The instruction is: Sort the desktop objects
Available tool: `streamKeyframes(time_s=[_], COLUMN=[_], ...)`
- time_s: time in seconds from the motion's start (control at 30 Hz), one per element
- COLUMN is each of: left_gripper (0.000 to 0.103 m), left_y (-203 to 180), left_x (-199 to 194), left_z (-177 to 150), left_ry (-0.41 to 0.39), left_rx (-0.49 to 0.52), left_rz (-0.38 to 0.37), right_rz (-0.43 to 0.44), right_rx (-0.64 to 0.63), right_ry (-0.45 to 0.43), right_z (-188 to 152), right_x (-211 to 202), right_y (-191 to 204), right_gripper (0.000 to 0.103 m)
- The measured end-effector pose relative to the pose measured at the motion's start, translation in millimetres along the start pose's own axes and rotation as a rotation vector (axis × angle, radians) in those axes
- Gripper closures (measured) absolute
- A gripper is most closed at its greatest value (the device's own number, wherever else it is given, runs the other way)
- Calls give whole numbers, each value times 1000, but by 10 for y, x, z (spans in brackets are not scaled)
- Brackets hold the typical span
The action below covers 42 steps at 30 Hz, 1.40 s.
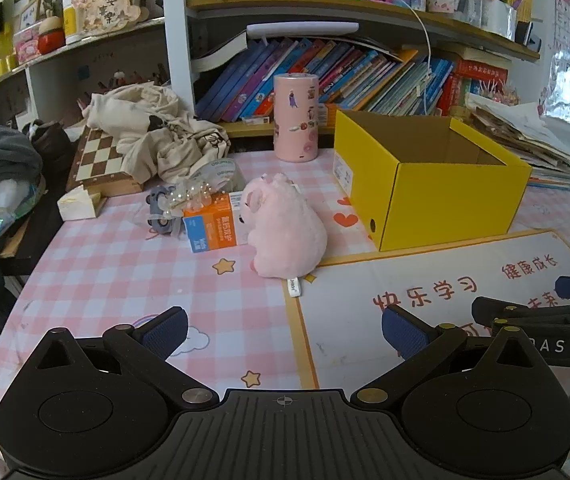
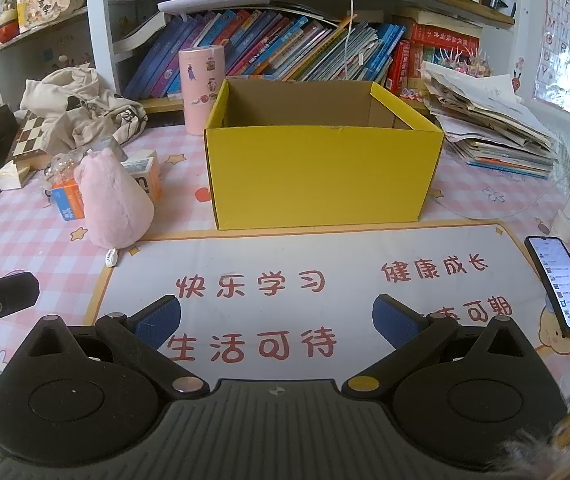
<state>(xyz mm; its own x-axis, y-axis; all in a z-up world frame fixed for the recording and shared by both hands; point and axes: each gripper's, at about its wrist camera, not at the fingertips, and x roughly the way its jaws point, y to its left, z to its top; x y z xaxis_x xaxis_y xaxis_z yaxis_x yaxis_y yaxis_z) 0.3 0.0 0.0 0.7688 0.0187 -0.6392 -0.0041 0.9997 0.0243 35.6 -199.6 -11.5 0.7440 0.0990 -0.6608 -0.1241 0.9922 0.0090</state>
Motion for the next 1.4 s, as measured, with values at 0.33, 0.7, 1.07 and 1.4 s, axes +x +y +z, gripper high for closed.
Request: streamKeyframes(time_s=[0.33, 0.7, 1.07, 1.4], left_gripper=[0, 0, 0, 0], left_y=[32, 42, 68, 85], left_x=[-12, -29, -27, -3], left_z=[-4, -18, -19, -6], left_ry=[5, 6, 14, 21], left_rx=[-15, -16, -21, -23], left_rz=[-2, 8, 13, 12], right_rz=[-9, -9, -9, -11], right_rx=[-5, -4, -11, -11], right_ry=[-3, -6, -4, 0], right_z=[-3, -17, -22, -17], right_x=[-6, -18, -13, 2], right_y=[35, 74, 95, 109], right_gripper=[0, 0, 0, 0])
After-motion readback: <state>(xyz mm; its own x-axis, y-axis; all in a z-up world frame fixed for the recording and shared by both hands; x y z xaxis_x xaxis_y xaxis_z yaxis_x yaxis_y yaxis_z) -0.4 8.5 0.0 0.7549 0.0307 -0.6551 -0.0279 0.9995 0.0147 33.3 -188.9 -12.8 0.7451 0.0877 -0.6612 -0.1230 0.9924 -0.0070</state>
